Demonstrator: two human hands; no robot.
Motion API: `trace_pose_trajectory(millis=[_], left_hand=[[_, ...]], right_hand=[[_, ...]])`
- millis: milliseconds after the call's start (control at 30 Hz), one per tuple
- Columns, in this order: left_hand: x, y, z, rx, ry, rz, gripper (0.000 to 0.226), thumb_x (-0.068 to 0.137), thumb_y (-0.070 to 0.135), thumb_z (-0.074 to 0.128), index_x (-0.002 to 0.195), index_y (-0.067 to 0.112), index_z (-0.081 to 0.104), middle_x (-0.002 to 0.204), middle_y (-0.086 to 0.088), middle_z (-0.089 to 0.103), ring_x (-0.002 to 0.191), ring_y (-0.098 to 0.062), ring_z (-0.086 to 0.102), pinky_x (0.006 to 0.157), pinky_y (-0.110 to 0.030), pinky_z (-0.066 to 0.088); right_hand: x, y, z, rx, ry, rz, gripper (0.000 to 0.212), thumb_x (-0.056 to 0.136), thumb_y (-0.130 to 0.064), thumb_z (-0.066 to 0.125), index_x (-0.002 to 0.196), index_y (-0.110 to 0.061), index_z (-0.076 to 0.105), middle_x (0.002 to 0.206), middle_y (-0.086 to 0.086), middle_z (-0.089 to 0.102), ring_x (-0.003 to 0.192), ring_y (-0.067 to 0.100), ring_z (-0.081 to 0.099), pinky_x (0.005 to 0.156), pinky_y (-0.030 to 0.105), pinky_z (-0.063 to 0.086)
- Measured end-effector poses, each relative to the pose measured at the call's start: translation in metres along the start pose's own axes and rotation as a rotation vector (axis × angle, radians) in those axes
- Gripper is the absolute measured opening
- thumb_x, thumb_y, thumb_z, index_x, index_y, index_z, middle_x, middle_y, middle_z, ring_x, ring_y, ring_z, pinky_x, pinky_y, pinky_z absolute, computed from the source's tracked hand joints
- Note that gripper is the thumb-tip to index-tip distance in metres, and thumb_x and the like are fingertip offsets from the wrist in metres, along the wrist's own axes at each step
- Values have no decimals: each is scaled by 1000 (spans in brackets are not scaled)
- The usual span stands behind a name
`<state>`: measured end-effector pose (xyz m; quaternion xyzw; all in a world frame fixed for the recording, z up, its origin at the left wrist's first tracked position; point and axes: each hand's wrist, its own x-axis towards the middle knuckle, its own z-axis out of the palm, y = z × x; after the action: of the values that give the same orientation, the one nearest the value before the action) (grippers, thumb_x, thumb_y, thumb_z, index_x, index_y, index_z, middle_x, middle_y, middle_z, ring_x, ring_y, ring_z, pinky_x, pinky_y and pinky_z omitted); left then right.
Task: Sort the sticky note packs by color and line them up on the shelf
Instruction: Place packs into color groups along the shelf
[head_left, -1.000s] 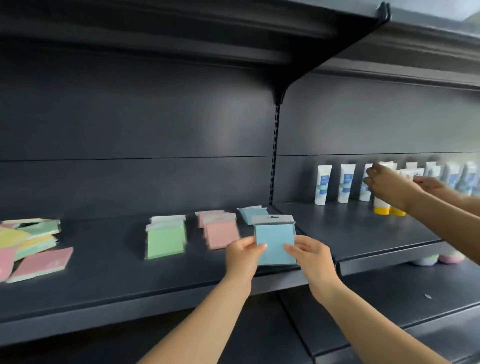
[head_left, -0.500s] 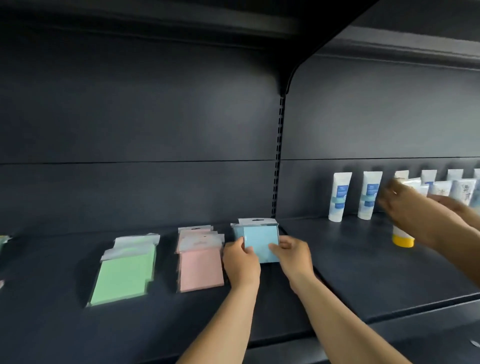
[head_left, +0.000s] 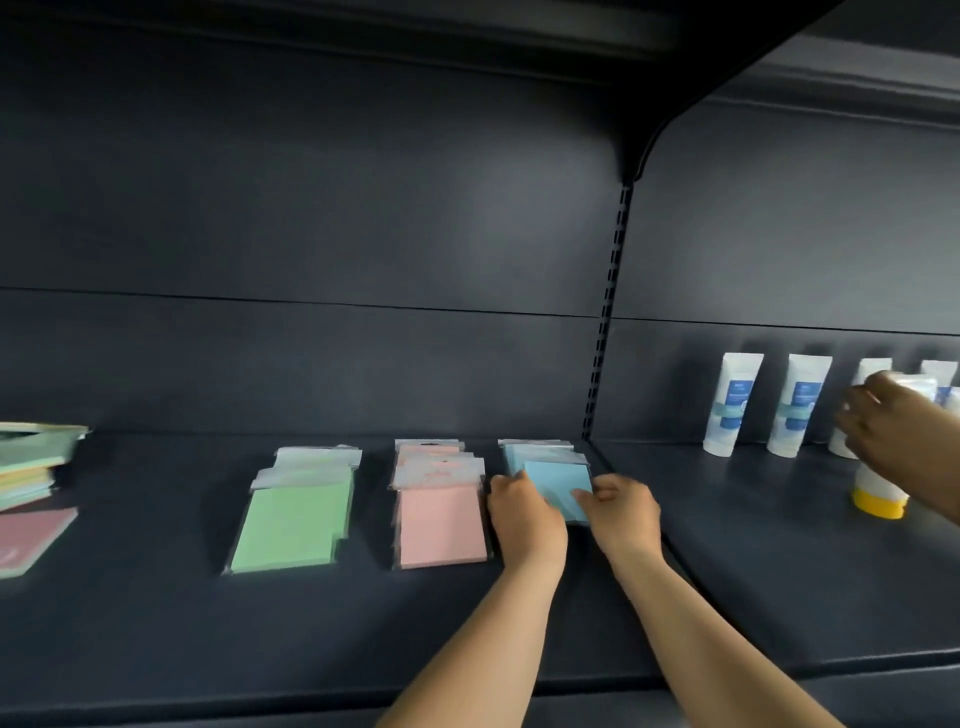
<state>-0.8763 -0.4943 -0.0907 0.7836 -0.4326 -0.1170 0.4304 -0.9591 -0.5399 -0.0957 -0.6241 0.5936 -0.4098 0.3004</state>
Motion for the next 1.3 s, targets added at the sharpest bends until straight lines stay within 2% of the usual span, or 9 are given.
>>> trace_pose_trajectory(millis=[100,300,467,633,767,900,1000,1167,1300], left_hand=[[-9,3,-10,2,-42,26,30,92,5,46,122,4,53,127,-10,47,116,-22,50,96,-22,38],[-10,-8,-86,44,-107,196,31,93,18,50,117,0,57,128,-13,48,118,-28,49,101,-31,38],[8,-61,-201,230,-78,316,32,90,15,51,118,0,59,126,-14,50,118,-31,48,99,-33,39],[16,-162,-335,503,-76,298,34,92,24,51,119,4,58,126,-12,50,121,-30,44,101,-35,38],[13,-244,-442,587,-24,176,33,88,23,54,115,5,62,124,-13,56,118,-30,49,97,-33,40],[-1,-311,-532,589,31,97,38,90,21,53,125,7,59,131,-13,55,120,-29,50,98,-35,42],[-8,-351,-584,565,60,23,32,90,19,52,118,5,62,127,-15,56,115,-30,52,92,-35,42],[6,-405,-644,460,111,-44,36,92,20,54,126,11,58,136,-6,52,125,-24,47,99,-28,38],[29,-442,-669,381,110,-89,13,89,22,56,98,16,63,102,-3,57,88,-21,52,74,-27,40]], right_hand=[[1,0,-4,-28,38,-31,30,84,-15,69,110,-1,65,108,13,66,101,27,62,80,28,44],[-11,-30,-2,-161,112,-318,24,83,-15,69,102,-1,68,102,18,64,100,35,60,90,40,45],[-49,-108,36,-304,0,-534,33,85,-26,68,110,-7,66,116,16,62,110,37,53,98,42,42],[-135,-188,114,-455,-184,-695,43,86,-37,64,124,-16,59,133,11,51,129,31,36,107,36,30],[-211,-239,184,-471,-292,-779,45,87,-42,61,126,-20,55,133,4,49,127,26,36,107,37,32],[-275,-281,243,-440,-368,-820,43,89,-41,59,126,-21,53,132,2,48,128,23,34,108,42,32],[-305,-307,281,-431,-418,-826,41,88,-40,59,124,-21,55,129,2,50,125,23,36,106,40,34],[-326,-344,331,-377,-490,-794,39,87,-36,62,122,-20,55,128,1,49,124,20,38,98,31,36],[-322,-370,372,-277,-559,-714,35,88,-29,62,121,-17,56,127,1,52,115,16,48,86,23,35]])
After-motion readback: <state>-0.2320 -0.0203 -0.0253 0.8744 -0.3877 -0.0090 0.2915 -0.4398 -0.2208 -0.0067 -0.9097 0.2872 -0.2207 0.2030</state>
